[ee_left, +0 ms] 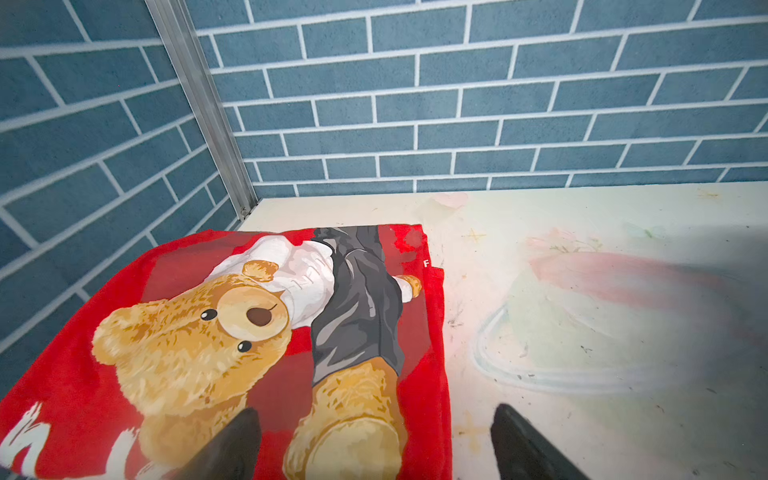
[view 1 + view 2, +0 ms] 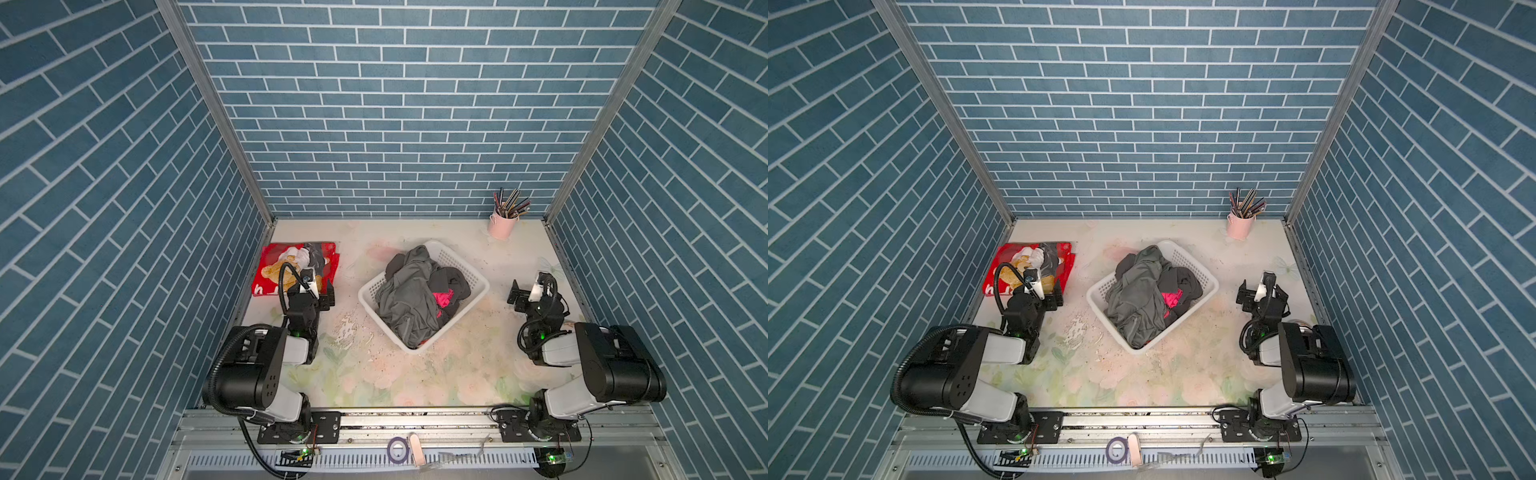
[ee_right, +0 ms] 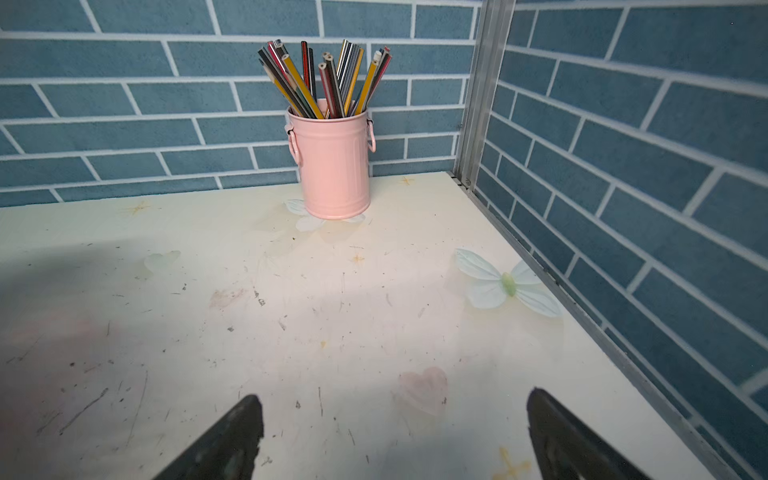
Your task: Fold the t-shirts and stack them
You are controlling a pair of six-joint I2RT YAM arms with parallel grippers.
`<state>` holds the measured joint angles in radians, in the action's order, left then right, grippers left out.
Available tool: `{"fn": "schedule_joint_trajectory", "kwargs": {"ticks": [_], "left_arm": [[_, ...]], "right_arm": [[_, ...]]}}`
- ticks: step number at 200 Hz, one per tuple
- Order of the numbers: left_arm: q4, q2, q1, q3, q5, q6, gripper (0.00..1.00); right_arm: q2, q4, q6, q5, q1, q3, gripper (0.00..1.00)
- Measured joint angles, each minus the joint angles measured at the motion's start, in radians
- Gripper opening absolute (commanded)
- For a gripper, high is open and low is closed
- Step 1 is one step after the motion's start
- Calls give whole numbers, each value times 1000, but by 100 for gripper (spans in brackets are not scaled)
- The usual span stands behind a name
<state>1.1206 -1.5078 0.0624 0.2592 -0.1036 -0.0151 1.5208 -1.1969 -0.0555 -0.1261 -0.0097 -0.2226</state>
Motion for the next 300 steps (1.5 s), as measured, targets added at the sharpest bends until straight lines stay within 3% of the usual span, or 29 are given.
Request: {"fn": "schedule_joint_trajectory", "kwargs": {"ticks": [233,249,266,285,300], "left_arm": [[1,2,-5,0,6,4,88],[-66,65,7,1,-39,11,88],[-166,190,38,17,-119,36,88],[-244,314,73,52,-178,110,88],[-274,382,94,56,-237,248,88]], "right_arm": [[-6,9,0,-10,0,0,99],[-36,28,3,-19,9,1,99],[-105,80,8,-105,55,-5,99],[-245,277,-34,-198,89,-78,99],[-355,440,-110,-238,88,-178,99]]}}
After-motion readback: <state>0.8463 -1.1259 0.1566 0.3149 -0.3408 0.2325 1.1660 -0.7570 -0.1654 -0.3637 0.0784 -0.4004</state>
